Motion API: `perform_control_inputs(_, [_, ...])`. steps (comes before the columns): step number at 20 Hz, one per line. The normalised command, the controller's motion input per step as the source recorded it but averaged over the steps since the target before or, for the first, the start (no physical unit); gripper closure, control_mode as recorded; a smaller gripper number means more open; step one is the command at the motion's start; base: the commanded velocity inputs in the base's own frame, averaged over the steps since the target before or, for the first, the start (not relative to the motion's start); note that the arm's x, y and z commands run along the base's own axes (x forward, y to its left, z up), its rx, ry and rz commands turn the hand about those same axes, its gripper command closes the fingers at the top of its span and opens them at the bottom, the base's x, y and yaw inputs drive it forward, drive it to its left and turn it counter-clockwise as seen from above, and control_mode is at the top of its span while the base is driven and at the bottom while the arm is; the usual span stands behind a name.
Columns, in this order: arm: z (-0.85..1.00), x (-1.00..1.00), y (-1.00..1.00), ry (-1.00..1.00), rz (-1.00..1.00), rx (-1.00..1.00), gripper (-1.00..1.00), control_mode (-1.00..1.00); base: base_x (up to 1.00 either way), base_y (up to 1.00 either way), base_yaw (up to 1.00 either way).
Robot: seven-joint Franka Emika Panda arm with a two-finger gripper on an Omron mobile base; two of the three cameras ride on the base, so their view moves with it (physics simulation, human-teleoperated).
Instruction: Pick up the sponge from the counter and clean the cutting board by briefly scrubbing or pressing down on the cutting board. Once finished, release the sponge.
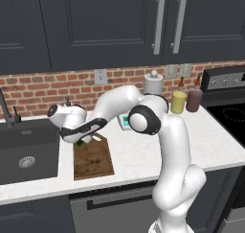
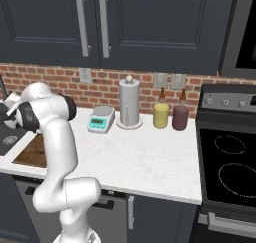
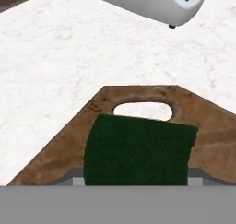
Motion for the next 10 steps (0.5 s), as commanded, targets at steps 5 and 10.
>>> perform_control_inputs(5, [-0.19, 0.0, -0.26, -0.38, -0.05, 0.02, 1.0, -1.0, 0.0, 0.0, 0.0])
perform_control_inputs(10, [-0.35, 0.06, -0.23, 0.01, -0.04, 0.0, 1.0, -1.0, 0.0, 0.0, 0.0])
